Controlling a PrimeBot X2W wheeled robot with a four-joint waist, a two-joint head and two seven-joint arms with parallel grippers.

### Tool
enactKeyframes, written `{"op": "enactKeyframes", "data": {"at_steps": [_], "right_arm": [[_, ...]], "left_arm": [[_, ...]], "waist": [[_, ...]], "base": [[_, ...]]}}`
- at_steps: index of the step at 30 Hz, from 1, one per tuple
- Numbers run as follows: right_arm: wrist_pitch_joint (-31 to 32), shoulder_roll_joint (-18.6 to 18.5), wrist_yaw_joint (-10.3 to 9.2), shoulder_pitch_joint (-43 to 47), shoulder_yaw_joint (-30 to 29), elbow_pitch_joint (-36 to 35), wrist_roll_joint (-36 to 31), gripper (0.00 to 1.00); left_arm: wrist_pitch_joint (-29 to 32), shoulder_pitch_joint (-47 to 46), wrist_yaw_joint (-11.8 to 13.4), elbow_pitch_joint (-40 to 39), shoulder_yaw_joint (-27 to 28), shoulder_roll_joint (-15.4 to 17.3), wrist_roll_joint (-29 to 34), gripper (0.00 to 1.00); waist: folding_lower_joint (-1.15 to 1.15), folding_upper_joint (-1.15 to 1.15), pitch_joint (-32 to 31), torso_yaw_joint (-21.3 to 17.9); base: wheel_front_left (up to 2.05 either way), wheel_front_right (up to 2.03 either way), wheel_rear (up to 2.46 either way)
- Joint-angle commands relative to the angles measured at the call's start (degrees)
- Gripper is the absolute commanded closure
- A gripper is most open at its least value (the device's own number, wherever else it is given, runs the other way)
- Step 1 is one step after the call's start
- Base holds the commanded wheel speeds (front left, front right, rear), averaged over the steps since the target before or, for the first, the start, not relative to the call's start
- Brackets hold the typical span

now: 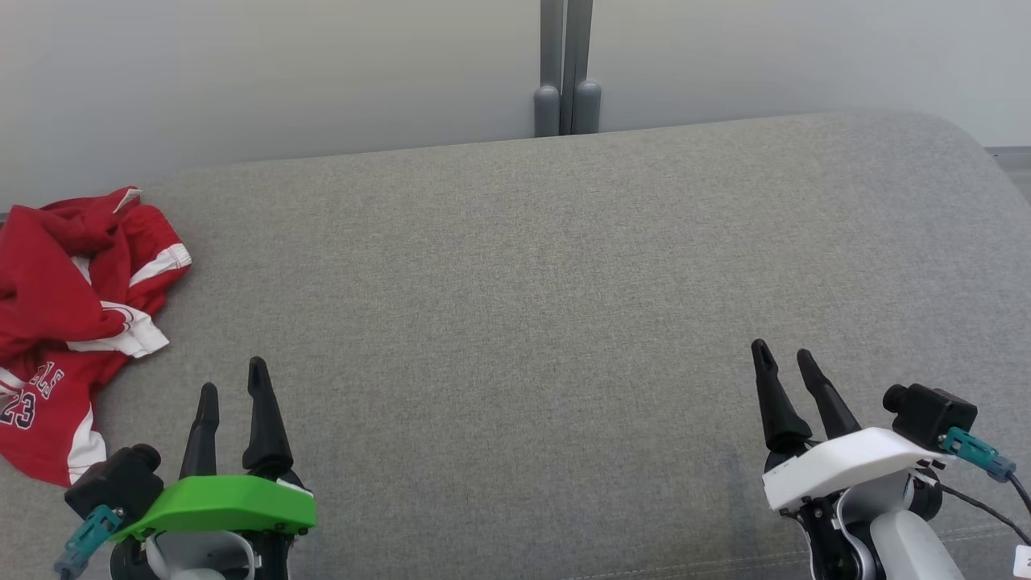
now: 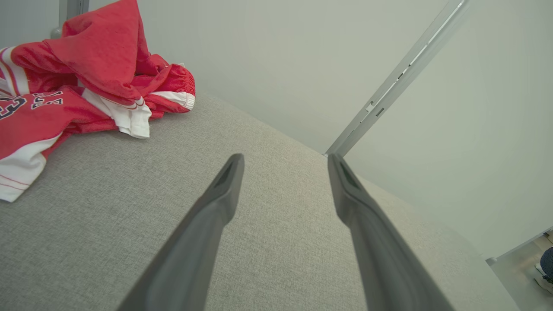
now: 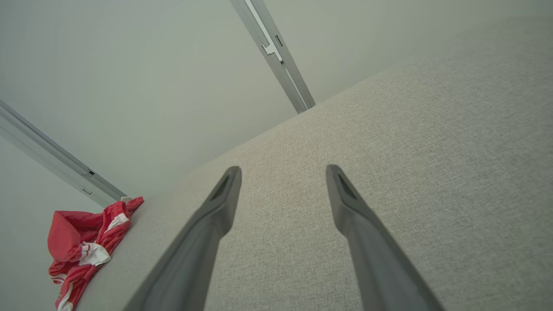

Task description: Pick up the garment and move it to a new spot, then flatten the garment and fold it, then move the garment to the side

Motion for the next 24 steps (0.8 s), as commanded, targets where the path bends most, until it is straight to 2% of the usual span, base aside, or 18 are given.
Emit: {"op": "enactKeyframes", "data": {"at_steps": [1,14,20,24], "right_arm": [[-0.72,-0.34,0.02,-1.31,0.22,-0.26,-2.44,0.0],[-2.86,-0.4,0.03,-1.81,1.43,0.46,-8.99,0.0],[-3.79,-0.44,0.03,-1.95,2.12,1.44,-7.66,0.0],[-4.46,-0.46,0.03,-2.2,2.68,1.81,-9.52,0.0]], "left_arm": [[-0.68,0.01,0.57,-0.84,-0.08,0.38,2.08,0.0],[-2.5,0.6,1.4,-1.98,-0.61,0.41,9.38,0.0],[-3.31,0.7,1.92,-2.52,-0.96,0.41,12.74,0.0],[-3.94,0.96,2.45,-2.95,-1.22,0.43,15.47,0.0]], "waist": [[0.0,0.0,0.0,0.0],[0.0,0.0,-0.19,-0.24],[0.0,0.0,-0.23,-0.28],[0.0,0.0,-0.26,-0.34]], "base": [[0.0,0.0,0.0],[0.0,0.0,0.0],[0.0,0.0,0.0],[0.0,0.0,0.0]]}}
